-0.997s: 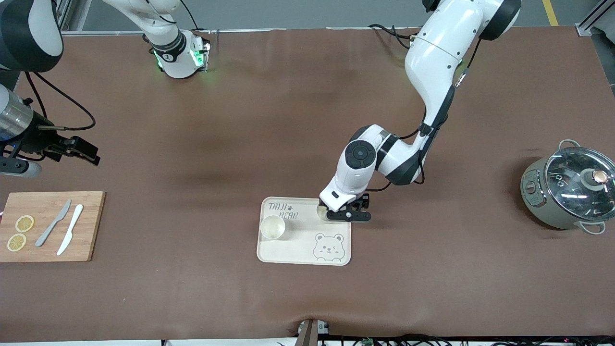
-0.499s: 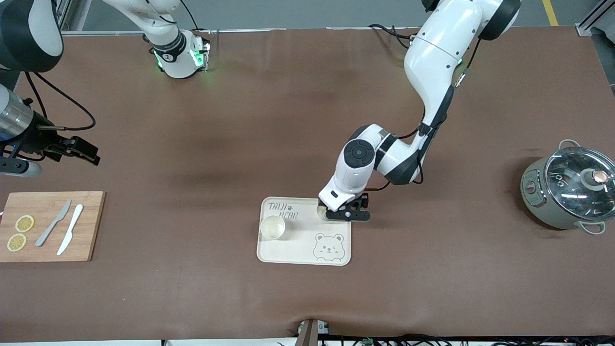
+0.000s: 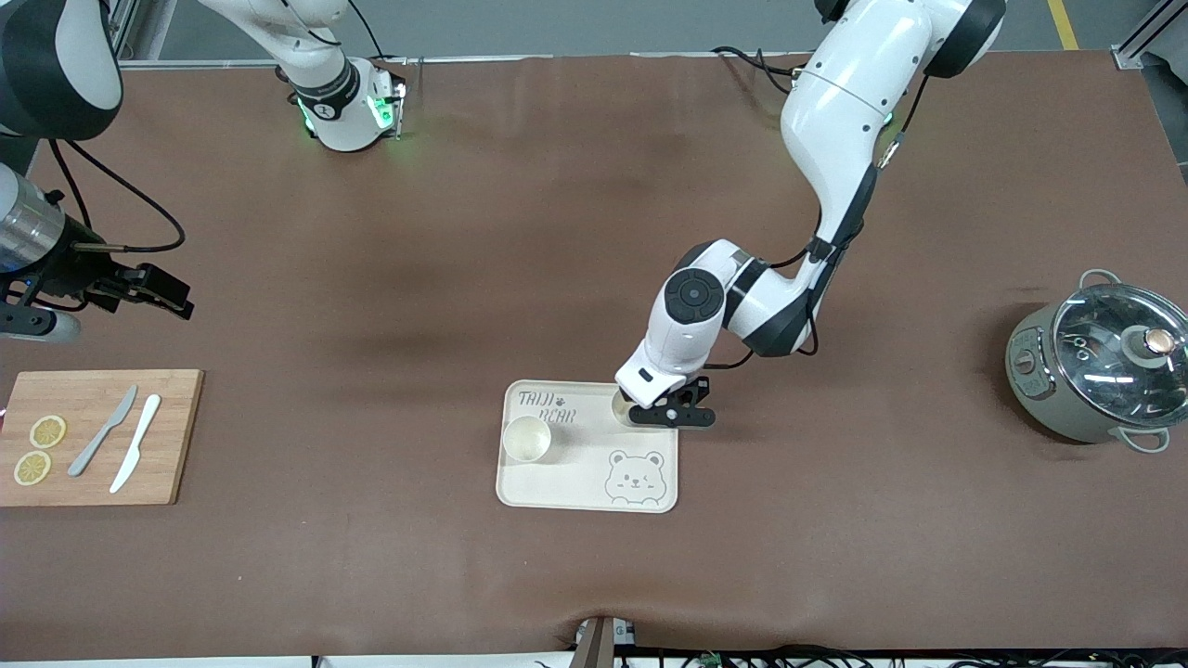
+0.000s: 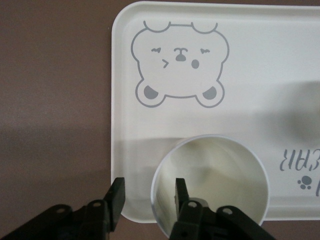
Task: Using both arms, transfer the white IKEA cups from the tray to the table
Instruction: 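Close the left gripper on the white cup's rim, then lift the cup with the left gripper while the right gripper reaches out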
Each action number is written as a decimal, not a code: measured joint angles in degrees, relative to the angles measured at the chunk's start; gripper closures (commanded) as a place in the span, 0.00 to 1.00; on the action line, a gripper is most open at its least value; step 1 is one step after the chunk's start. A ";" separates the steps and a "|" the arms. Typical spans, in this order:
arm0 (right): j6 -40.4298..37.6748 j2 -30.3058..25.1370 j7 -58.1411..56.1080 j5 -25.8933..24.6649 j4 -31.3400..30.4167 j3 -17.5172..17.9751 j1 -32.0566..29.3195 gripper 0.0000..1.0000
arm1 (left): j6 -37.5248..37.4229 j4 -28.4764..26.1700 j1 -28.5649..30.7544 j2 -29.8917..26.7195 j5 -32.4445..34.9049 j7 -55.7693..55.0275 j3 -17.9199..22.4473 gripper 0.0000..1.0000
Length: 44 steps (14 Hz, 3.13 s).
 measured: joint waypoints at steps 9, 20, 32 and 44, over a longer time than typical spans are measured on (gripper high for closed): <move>0.00 0.05 0.00 0.00 0.00 0.00 0.00 0.00 | 0.14 0.12 -0.10 0.00 0.00 -1.80 -0.02 1.00; 0.00 0.10 -0.01 0.00 -0.01 0.00 0.00 0.00 | -8.96 0.76 1.78 -5.58 0.23 1.48 0.19 1.00; 0.09 0.13 0.02 0.05 -0.01 0.01 0.00 0.00 | -15.56 -19.10 19.48 -27.25 -0.95 26.78 -4.22 1.00; 7.59 4.49 25.31 -0.02 2.95 0.70 16.12 0.00 | -3.97 -43.83 36.37 -41.63 -13.00 57.76 -4.51 1.00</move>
